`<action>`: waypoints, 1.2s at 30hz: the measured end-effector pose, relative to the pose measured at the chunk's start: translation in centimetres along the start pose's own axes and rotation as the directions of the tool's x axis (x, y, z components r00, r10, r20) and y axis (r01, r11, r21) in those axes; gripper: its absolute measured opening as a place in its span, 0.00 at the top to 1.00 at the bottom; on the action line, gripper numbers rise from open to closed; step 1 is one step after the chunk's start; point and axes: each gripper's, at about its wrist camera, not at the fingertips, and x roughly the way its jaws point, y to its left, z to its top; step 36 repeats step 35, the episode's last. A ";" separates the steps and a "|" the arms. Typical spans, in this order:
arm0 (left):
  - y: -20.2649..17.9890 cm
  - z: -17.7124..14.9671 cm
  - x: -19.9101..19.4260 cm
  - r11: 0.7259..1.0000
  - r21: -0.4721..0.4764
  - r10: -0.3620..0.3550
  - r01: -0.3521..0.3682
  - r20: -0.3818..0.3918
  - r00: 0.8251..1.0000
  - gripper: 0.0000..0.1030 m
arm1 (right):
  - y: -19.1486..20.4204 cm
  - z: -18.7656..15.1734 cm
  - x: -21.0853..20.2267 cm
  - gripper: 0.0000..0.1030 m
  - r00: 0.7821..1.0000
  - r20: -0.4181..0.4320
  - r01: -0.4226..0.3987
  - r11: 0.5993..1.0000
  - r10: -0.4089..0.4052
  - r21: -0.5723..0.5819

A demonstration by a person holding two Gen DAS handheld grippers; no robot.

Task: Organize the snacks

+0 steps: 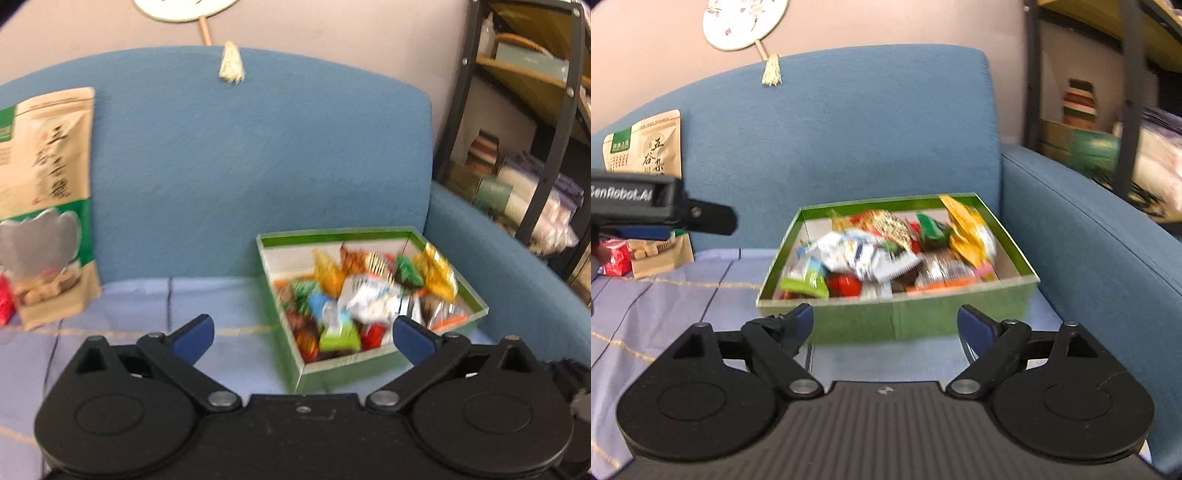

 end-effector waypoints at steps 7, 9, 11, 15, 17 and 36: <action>0.1 -4.8 -2.3 0.996 -0.046 0.073 -0.075 -0.050 0.996 0.00 | -0.1 -2.4 -2.1 0.00 0.997 -0.053 0.052 0.998 -0.053 -0.031; -0.1 -5.9 -2.5 0.993 -0.030 0.117 -0.119 -0.057 0.992 0.00 | -0.3 -2.7 -2.0 0.00 0.995 -0.071 0.066 0.998 -0.067 -0.019; 0.1 -6.8 -2.5 0.990 -0.033 0.137 -0.140 -0.083 0.987 0.00 | -0.4 -2.8 -1.8 0.00 0.992 -0.096 0.085 0.996 -0.087 -0.022; 0.4 -7.5 -2.5 0.983 -0.049 0.173 -0.179 -0.114 0.978 0.00 | -0.2 -2.8 -1.4 0.00 0.988 -0.123 0.094 0.995 -0.097 -0.032; 0.2 -7.4 -2.7 0.980 -0.034 0.192 -0.196 -0.107 0.976 0.00 | 0.0 -2.9 -1.0 0.00 0.982 -0.152 0.105 0.994 -0.110 -0.042; -0.5 -7.4 -3.0 0.977 0.013 0.215 -0.215 -0.098 0.972 0.00 | 1.0 -2.8 -1.0 0.00 0.982 -0.149 0.105 0.993 -0.112 -0.050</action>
